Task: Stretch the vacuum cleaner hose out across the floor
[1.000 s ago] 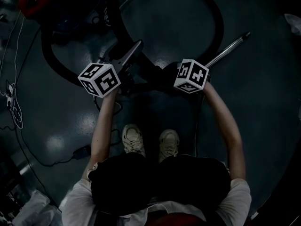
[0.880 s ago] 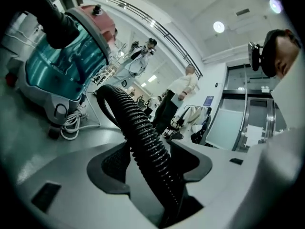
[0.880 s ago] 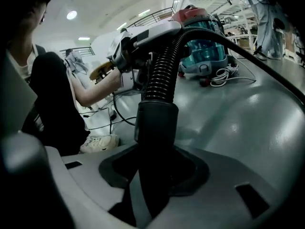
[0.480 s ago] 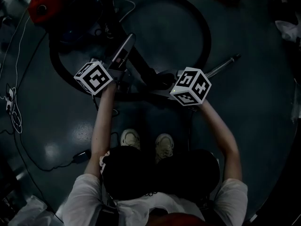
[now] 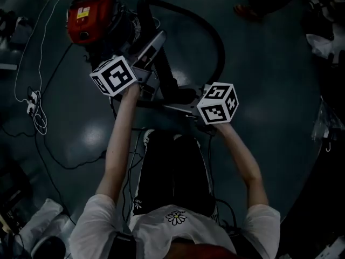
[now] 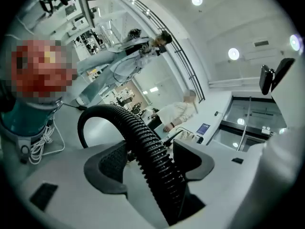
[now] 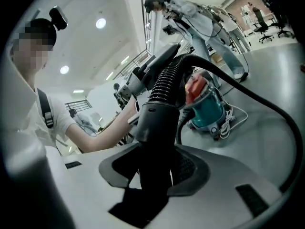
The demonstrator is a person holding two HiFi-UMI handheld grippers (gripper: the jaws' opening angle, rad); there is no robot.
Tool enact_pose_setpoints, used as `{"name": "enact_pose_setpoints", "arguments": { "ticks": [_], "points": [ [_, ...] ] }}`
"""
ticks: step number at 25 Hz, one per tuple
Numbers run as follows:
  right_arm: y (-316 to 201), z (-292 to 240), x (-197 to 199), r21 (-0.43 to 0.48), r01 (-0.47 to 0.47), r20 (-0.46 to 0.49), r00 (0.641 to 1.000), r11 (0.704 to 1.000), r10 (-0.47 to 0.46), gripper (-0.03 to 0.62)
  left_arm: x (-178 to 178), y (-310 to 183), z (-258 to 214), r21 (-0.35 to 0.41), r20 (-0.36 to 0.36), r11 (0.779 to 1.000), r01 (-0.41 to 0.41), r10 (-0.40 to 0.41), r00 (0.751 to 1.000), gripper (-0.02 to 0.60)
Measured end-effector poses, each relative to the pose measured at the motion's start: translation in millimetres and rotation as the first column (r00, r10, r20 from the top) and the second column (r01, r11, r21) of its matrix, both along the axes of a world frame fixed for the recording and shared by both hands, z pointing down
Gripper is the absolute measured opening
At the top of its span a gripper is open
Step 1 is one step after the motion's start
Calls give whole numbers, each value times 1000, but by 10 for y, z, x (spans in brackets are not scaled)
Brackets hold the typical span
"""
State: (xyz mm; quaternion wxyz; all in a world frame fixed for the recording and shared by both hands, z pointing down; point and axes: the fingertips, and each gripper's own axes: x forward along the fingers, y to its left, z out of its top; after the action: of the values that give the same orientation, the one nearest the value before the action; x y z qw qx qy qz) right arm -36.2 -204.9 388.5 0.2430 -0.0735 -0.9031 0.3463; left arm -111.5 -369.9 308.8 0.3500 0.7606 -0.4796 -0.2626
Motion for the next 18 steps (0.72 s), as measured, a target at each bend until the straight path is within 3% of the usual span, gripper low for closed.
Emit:
{"name": "enact_pose_setpoints", "arguments": {
  "ticks": [4, 8, 10, 11, 13, 14, 15, 16, 17, 18],
  "points": [
    [47, -1210, 3, -24, -64, 19, 998, 998, 64, 179, 195, 4, -1213, -33, 39, 998, -56, 57, 998, 287],
    [101, -2413, 57, -57, -133, 68, 988, 989, 137, 172, 231, 63, -2313, -62, 60, 998, -31, 34, 998, 288],
    [95, -3017, 50, -63, -173, 126, 976, 983, 180, 169, 261, 61, -2888, -36, -9, 997, -62, 62, 998, 289],
    [70, -3318, 42, -70, -198, 166, 964, 978, 208, 169, 294, 30, -3153, -24, -90, 995, -101, 98, 991, 288],
    [25, -3879, 66, -93, -249, 236, 935, 964, 264, 169, 367, -2, -3597, -6, -260, 987, -160, 153, 953, 287],
    [30, -4112, 106, -103, -268, 256, 924, 958, 286, 169, 388, 30, -3759, -16, -274, 989, -150, 140, 952, 287],
    [50, -4295, 152, -102, -281, 263, 918, 954, 298, 169, 400, 84, -3904, -29, -221, 993, -117, 108, 969, 287],
    [63, -4433, 193, -94, -292, 263, 915, 952, 306, 169, 413, 141, -4056, -27, -107, 996, -79, 76, 991, 288],
    [49, -4541, 225, -88, -307, 264, 910, 948, 320, 167, 435, 192, -4208, -7, 59, 999, -51, 51, 997, 288],
    [3, -4634, 261, -91, -331, 269, 900, 939, 343, 166, 472, 243, -4348, 24, 248, 999, -39, 31, 968, 287]
  ]
}}
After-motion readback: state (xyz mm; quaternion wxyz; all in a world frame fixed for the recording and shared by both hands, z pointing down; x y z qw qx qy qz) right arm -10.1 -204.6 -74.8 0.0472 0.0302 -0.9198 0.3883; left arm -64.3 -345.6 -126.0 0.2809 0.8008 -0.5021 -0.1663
